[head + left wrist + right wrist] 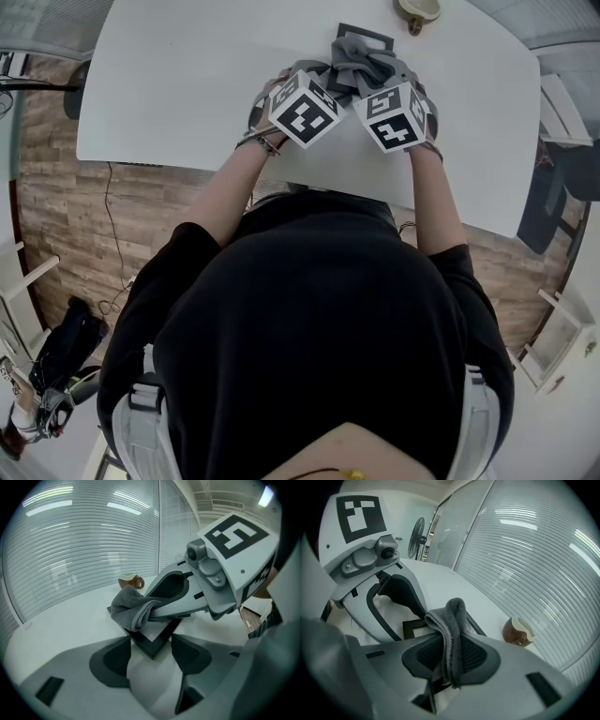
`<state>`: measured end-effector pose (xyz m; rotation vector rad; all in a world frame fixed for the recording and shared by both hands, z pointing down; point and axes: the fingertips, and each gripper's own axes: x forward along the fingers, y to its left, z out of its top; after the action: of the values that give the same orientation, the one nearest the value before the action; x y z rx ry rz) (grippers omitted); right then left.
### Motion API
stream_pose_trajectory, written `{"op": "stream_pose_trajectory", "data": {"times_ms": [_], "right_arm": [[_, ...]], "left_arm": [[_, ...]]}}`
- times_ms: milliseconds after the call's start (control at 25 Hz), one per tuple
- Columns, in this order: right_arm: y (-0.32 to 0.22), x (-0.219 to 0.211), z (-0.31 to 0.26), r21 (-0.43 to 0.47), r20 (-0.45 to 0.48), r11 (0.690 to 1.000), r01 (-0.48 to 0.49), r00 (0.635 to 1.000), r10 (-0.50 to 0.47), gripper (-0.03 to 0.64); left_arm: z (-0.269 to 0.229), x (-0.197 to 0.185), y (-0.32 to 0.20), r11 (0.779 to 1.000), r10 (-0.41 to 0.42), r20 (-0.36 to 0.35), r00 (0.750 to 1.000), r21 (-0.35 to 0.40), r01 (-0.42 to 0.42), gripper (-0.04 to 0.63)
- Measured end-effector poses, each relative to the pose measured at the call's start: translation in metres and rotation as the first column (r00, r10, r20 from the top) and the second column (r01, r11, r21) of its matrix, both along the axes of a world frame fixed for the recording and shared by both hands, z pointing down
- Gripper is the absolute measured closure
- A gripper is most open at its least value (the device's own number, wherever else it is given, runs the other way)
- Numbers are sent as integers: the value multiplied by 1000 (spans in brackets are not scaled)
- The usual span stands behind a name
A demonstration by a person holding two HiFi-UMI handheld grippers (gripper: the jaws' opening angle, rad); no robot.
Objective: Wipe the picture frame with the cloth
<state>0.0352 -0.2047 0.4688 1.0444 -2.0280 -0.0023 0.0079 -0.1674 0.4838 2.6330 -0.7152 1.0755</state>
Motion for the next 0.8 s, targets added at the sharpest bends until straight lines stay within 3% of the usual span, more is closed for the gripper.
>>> {"op": "stream_pose_trajectory", "data": {"times_ms": [800], "right_arm": [[13,-9,-1,-49,42,999,5,999,-3,517]], "left_arm": [[0,-5,-2,1000,0,-3,1000,-2,0,310]]}}
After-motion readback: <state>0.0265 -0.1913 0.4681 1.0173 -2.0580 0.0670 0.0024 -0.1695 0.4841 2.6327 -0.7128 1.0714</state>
